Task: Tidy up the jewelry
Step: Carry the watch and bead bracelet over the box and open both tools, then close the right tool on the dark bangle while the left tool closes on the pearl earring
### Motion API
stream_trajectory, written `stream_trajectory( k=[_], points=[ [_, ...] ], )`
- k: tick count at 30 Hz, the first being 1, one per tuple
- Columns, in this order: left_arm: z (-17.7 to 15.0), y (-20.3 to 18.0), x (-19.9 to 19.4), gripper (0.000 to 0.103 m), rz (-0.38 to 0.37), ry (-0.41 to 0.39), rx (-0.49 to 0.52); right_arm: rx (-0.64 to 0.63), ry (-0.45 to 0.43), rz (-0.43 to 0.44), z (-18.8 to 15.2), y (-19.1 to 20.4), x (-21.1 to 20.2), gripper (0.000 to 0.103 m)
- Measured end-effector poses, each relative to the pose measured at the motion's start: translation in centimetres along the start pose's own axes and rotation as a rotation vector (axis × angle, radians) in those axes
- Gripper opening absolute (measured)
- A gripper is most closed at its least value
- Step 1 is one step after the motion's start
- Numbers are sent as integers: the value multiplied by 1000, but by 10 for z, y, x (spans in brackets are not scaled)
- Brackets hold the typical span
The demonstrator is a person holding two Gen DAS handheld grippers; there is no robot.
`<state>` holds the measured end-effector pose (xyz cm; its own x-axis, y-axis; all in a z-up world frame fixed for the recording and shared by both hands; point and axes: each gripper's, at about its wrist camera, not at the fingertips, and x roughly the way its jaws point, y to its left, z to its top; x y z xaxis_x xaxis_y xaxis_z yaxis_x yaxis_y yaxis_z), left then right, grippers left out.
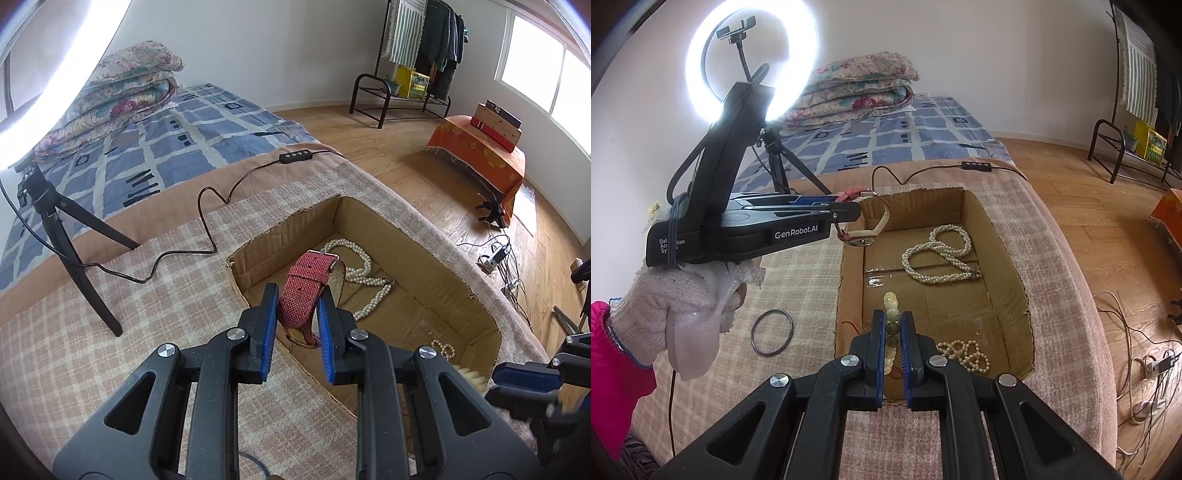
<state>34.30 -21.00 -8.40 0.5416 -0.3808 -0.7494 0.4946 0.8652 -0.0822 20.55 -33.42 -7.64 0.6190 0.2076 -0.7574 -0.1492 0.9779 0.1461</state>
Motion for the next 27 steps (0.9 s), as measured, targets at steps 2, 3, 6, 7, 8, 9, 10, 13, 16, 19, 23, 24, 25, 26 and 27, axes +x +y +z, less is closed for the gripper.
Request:
stream_trajectory(
  k=[2, 3, 6, 7, 8, 9, 10, 13, 16, 19, 23, 24, 25, 26, 27],
  points=[
    [1, 1, -1, 48, 6, 2, -7, -8, -2, 9, 0, 3, -1, 37],
    [2, 1, -3, 68, 16, -6, -12, -13, -9, 6, -1, 5, -2, 44],
    [5, 2, -10, 76, 26, -39, -25, -45, -38, -4, -2, 12, -8, 74],
    [6, 2, -10, 76, 23, -34, -29, -55, -44, -6, -3, 14, -9, 80],
    [7, 2, -11, 76, 26, -30, -30, -64, -47, -6, -3, 16, -9, 85],
    [8, 2, -12, 76, 35, -29, -28, -70, -50, -11, -3, 18, -10, 87],
    [8, 1, -14, 76, 42, -31, -22, -75, -55, -22, -3, 20, -11, 91],
    [8, -1, -18, 77, 46, -34, -18, -87, -64, -47, -4, 25, -11, 100],
    [8, 0, -25, 77, 56, -37, -17, -100, -75, -62, -3, 29, -14, 103],
    [7, 3, -35, 77, 65, -42, -15, -104, -86, -62, -4, 31, -18, 103],
    [4, 14, -54, 77, 79, -53, -30, -100, -101, -65, -3, 33, -24, 103],
    [3, 17, -60, 77, 81, -57, -34, -95, -108, -64, -2, 34, -26, 103],
    [1, 21, -66, 77, 85, -63, -38, -93, -115, -62, -3, 36, -29, 103],
    [0, 25, -73, 77, 92, -69, -39, -92, -121, -59, -2, 36, -31, 103],
    [-2, 30, -80, 77, 99, -73, -40, -91, -128, -57, -1, 37, -32, 103]
  ],
)
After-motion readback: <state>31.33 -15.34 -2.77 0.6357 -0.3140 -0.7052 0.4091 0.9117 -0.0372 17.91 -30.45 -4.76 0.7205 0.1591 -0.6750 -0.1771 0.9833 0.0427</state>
